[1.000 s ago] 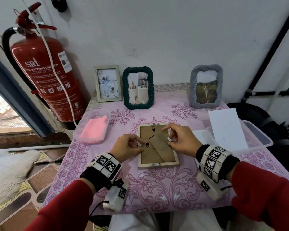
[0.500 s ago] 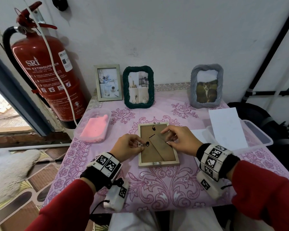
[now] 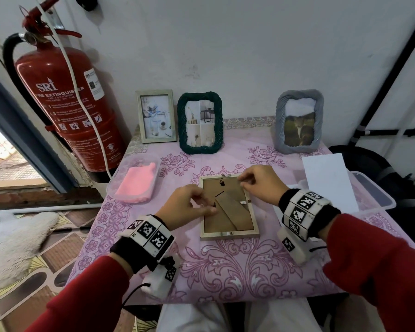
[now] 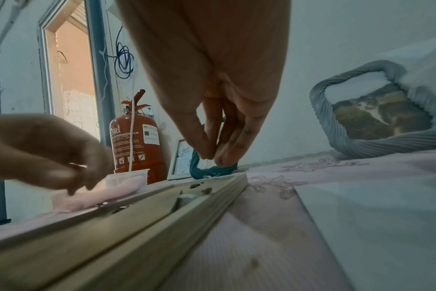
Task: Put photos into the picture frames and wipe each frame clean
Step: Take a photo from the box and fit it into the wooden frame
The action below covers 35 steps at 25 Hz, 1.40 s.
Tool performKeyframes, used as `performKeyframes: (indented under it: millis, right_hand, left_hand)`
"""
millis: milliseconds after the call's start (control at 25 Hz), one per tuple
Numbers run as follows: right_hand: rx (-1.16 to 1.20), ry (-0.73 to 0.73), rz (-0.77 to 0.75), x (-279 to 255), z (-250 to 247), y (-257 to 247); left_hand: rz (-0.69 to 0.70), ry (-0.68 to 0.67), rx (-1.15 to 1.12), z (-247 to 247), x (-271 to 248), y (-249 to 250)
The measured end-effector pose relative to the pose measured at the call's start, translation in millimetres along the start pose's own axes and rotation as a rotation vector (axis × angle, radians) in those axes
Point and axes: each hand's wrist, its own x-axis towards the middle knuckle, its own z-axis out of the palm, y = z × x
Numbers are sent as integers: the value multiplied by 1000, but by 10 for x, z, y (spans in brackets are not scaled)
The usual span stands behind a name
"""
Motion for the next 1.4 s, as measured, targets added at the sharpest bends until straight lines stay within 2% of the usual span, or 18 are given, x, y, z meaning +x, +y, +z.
performKeyframes:
  millis: [120, 200, 320, 400, 760, 1000, 1200, 1400]
  right_hand:
    - [-41, -2, -5, 190, 39, -41]
    - [-98, -43, -15, 292, 65, -54]
    - [-237, -117, -59, 380, 108, -46]
    - [-283, -116, -74, 401, 128, -33]
    - [-295, -82, -57, 425, 165, 3]
    - [-310, -102, -56, 403, 157, 0]
    - [-322, -144, -67, 377, 114, 7]
    - [-306, -133, -59, 350, 113, 20]
  left_hand:
    - [25, -299, 14, 92, -19, 79]
    - [36, -377, 54, 140, -20, 68]
    - [52, -380, -4, 144, -3, 48]
    - [71, -397, -46, 131, 8, 39]
    - [52, -434, -92, 173, 85, 6]
    - [36, -446, -10, 210, 146, -13]
    - [48, -395, -32, 278, 133, 10]
    - [-7, -308, -134, 249, 87, -17]
